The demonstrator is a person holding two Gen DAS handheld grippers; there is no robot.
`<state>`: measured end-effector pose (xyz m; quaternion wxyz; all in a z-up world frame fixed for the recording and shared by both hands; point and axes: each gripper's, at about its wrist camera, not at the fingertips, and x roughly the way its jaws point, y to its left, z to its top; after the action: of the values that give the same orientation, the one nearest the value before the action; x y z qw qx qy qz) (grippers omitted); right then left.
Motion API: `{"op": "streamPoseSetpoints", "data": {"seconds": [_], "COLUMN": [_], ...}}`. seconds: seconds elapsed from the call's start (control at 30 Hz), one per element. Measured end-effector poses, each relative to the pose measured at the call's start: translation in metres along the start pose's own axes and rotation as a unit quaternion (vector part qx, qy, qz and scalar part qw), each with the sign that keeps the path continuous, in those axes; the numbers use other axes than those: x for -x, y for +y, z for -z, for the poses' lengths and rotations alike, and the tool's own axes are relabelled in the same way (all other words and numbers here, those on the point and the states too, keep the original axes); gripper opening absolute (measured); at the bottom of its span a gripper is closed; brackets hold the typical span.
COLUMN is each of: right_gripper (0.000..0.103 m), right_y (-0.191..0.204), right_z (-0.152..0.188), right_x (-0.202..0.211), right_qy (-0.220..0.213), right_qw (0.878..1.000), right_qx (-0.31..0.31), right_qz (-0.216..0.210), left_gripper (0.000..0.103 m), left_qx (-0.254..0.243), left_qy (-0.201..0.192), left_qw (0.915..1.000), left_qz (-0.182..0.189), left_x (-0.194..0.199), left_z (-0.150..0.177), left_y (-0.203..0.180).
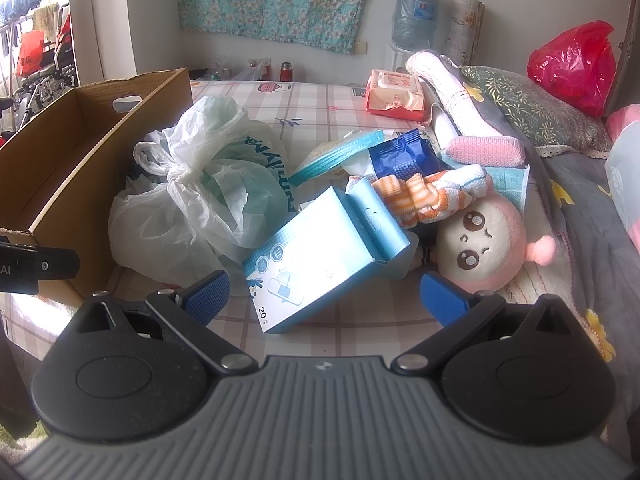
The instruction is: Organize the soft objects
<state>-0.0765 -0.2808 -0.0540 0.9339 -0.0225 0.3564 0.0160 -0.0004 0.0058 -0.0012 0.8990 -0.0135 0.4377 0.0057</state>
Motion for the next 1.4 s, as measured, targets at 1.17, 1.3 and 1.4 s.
{"op": "streamPoseSetpoints", "data": {"seconds": [1.17,1.3,1.4], "right_gripper": [0.072,0.058,0.051], "right_y": [-0.100,-0.100,-0.101], "right_z": [0.012,0.011,0.009], "right_x": [-0.040,-0.059,-0.072], "right_qy": [0.009,0.040,0.056], "right_qw": [0.972,0.962,0.954], "right_qx": [-0.179,-0.200,-0.219], "right_qz": [-0.149,-0.181,-0.199], "left_gripper": [0.079,0.080,0.083], "left_qx": [-0.265,-0.298,-0.316], "left_qy": [-0.097,-0.107,-0.106], "left_qw": [0.9349,0.9273,0.9219], "left_qz": [0.215,0.199,0.198], "left_x": [-0.046,-0.056,-0.064], "left_z": [0.024,0.026,0.026], "left_y": [-0.120,-0.137,-0.146]}}
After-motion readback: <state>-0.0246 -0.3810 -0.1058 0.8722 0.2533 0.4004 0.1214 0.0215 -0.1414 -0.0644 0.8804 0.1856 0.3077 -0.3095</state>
